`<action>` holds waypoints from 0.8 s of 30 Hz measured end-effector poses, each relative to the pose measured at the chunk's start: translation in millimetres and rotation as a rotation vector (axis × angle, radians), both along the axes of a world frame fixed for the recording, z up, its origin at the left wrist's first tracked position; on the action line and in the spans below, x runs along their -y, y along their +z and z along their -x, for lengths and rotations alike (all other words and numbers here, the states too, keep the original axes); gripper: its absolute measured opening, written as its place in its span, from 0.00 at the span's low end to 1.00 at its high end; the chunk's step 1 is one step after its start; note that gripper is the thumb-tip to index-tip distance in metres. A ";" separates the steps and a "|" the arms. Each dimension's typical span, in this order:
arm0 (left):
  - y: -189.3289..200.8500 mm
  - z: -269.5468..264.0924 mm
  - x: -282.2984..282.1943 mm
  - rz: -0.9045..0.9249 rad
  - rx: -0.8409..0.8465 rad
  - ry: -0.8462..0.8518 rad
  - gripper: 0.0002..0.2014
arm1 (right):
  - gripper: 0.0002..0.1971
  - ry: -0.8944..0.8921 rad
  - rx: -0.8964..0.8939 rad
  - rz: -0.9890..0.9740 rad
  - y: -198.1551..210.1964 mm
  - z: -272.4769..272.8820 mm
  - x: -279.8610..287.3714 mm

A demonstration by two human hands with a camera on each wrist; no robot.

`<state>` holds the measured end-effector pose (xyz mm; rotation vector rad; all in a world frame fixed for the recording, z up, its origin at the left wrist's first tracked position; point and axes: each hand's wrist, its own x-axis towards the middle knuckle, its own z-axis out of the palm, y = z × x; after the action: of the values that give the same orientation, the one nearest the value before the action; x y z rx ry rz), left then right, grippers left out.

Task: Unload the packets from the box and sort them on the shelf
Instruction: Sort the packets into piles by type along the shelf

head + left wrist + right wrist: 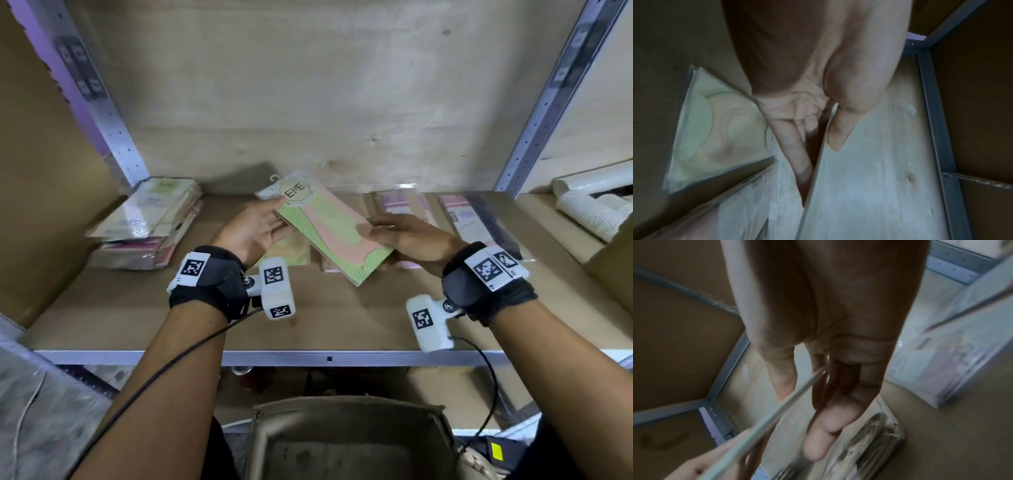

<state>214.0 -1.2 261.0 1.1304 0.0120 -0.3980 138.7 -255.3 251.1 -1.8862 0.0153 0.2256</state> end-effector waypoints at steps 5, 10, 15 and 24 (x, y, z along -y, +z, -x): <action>-13.2 -7.3 12.1 -0.074 0.018 0.006 0.08 | 0.17 0.055 -0.029 -0.046 -7.4 -1.4 7.6; -23.5 -10.9 16.5 -0.082 0.077 0.199 0.13 | 0.13 0.057 -0.045 0.001 -8.4 -0.9 6.3; -29.6 -12.6 17.3 -0.218 0.055 0.284 0.18 | 0.12 0.066 -0.061 0.045 -7.5 3.6 7.6; -29.1 -4.1 9.4 -0.193 0.026 0.195 0.22 | 0.09 0.121 -0.010 0.004 -12.2 11.0 9.3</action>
<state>218.1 -10.6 231.9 1.3119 0.1393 -0.2108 127.7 -264.6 238.9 -1.8919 -0.0914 0.3175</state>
